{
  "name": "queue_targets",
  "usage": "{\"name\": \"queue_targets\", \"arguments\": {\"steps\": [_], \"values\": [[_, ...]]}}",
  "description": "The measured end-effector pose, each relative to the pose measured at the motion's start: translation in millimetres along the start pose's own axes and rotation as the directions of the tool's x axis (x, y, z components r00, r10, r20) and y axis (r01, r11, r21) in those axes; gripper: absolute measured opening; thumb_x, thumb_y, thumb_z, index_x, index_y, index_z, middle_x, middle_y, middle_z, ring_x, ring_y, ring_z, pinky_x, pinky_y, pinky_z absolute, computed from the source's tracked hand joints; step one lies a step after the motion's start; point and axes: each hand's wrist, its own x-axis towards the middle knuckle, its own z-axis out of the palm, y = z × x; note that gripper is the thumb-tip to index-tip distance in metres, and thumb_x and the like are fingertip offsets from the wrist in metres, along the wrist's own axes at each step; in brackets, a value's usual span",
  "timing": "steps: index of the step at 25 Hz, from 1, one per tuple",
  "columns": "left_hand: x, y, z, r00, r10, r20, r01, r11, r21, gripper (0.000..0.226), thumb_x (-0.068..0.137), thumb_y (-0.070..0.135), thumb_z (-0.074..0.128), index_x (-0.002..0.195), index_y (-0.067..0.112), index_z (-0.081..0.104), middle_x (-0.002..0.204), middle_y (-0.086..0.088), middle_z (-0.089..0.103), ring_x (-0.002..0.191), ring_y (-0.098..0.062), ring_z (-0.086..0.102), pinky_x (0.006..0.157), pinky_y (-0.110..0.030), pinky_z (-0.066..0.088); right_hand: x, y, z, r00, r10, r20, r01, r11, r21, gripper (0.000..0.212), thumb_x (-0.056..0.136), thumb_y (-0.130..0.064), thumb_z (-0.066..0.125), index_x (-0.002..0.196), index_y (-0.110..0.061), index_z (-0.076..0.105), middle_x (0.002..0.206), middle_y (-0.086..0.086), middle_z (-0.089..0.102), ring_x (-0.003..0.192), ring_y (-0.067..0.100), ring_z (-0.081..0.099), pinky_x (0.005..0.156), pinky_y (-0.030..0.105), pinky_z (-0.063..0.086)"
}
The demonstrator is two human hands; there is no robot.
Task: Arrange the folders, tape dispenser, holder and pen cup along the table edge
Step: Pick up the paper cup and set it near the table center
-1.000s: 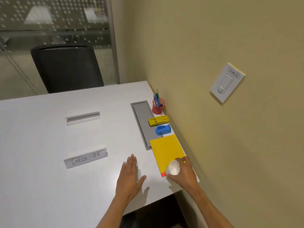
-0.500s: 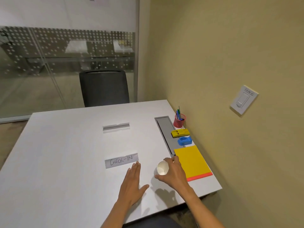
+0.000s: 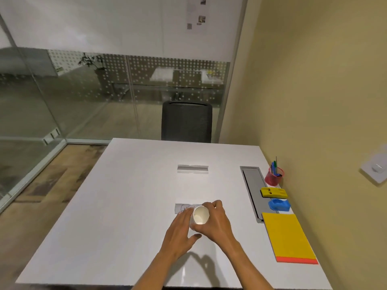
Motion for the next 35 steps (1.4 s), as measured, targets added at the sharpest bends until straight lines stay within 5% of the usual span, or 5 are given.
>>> {"name": "queue_targets", "arguments": {"steps": [5, 19, 26, 32, 35], "values": [[-4, -12, -23, 0.984, -0.149, -0.095, 0.134, 0.98, -0.148, 0.068, 0.073, 0.033, 0.065, 0.134, 0.046, 0.038, 0.128, 0.027, 0.053, 0.124, 0.0, 0.05, 0.096, -0.025, 0.052, 7, -36, 30, 0.996, -0.07, 0.06, 0.069, 0.997, 0.021, 0.061, 0.057, -0.047, 0.072, 0.114, -0.029, 0.057, 0.104, -0.01, 0.039, 0.084, 0.01, 0.058, 0.057, 0.022, 0.049], [50, -231, -119, 0.977, -0.207, 0.046, 0.212, 0.935, -0.286, 0.063, 0.07, 0.02, 0.068, 0.128, 0.034, 0.047, 0.12, 0.019, 0.06, 0.106, -0.004, 0.059, 0.085, -0.025, 0.055, 101, -196, 179, 0.988, 0.039, 0.151, -0.02, 0.992, -0.125, 0.068, 0.057, -0.035, 0.081, 0.118, -0.016, 0.058, 0.11, 0.002, 0.045, 0.103, 0.023, 0.05, 0.076, 0.037, 0.055], [68, -293, -134, 0.97, -0.206, 0.128, 0.238, 0.91, -0.338, 0.056, 0.068, 0.027, 0.077, 0.117, 0.032, 0.052, 0.11, 0.016, 0.062, 0.102, -0.01, 0.064, 0.08, -0.037, 0.059, 122, -231, 197, 0.991, 0.087, 0.098, -0.081, 0.995, -0.054, 0.069, 0.057, -0.044, 0.082, 0.118, -0.022, 0.058, 0.106, -0.005, 0.037, 0.108, 0.02, 0.047, 0.076, 0.028, 0.05], [88, -321, -125, 0.933, -0.304, 0.192, 0.349, 0.893, -0.283, 0.07, 0.06, 0.052, 0.083, 0.113, 0.042, 0.04, 0.107, 0.018, 0.062, 0.096, -0.013, 0.063, 0.077, -0.033, 0.056, 151, -204, 163, 0.983, 0.133, -0.129, -0.14, 0.989, -0.047, 0.075, 0.058, -0.047, 0.083, 0.123, -0.021, 0.058, 0.111, -0.005, 0.039, 0.11, 0.022, 0.049, 0.083, 0.028, 0.048], [100, -329, -109, 0.924, -0.317, 0.215, 0.368, 0.889, -0.272, 0.071, 0.061, 0.041, 0.086, 0.113, 0.041, 0.037, 0.109, 0.012, 0.062, 0.099, -0.02, 0.063, 0.077, -0.036, 0.057, 160, -175, 159, 0.966, 0.196, -0.17, -0.21, 0.975, -0.069, 0.076, 0.06, -0.046, 0.085, 0.125, -0.019, 0.056, 0.113, -0.004, 0.039, 0.115, 0.024, 0.047, 0.081, 0.026, 0.043]]}}
